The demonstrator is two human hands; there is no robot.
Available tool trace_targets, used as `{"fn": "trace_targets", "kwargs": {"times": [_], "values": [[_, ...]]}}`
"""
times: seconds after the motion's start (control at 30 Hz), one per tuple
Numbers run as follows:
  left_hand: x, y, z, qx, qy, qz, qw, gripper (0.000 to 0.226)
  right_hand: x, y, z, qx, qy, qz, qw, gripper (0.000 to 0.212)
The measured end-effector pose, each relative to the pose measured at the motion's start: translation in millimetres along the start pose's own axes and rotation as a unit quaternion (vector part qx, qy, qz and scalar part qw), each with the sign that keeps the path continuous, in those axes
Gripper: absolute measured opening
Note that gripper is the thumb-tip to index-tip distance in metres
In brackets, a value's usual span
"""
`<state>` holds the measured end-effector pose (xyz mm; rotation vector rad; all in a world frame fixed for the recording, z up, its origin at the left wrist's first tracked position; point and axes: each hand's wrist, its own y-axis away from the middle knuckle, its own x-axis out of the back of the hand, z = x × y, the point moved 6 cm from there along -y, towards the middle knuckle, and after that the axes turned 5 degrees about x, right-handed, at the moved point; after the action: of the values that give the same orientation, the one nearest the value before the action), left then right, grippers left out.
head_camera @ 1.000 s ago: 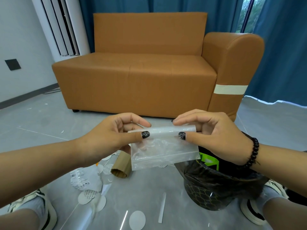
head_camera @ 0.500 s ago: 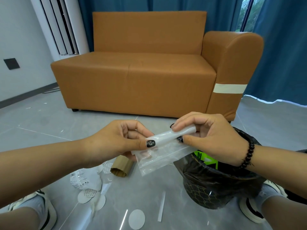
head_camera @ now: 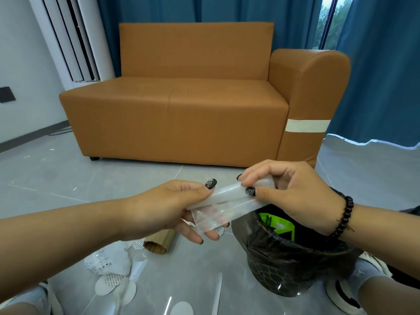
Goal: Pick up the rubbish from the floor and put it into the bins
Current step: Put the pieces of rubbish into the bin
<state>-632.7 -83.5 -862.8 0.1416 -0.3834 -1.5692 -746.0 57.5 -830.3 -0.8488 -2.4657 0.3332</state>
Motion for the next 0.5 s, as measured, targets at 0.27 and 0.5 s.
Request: {"fn": "trace_targets", "kwargs": {"times": [0.27, 0.5], "values": [[1.4, -27.4, 2.7, -0.029, -0.010, 0.073, 0.997, 0.032, 14.1, 6.4, 23.7, -0.074, -0.039, 0.056, 0.995, 0.034], [-11.4, -65.6, -3.7, -0.030, -0.046, 0.091, 0.994, 0.015, 22.9, 18.7, 56.5, -0.177, -0.093, 0.064, 0.978, 0.020]]}}
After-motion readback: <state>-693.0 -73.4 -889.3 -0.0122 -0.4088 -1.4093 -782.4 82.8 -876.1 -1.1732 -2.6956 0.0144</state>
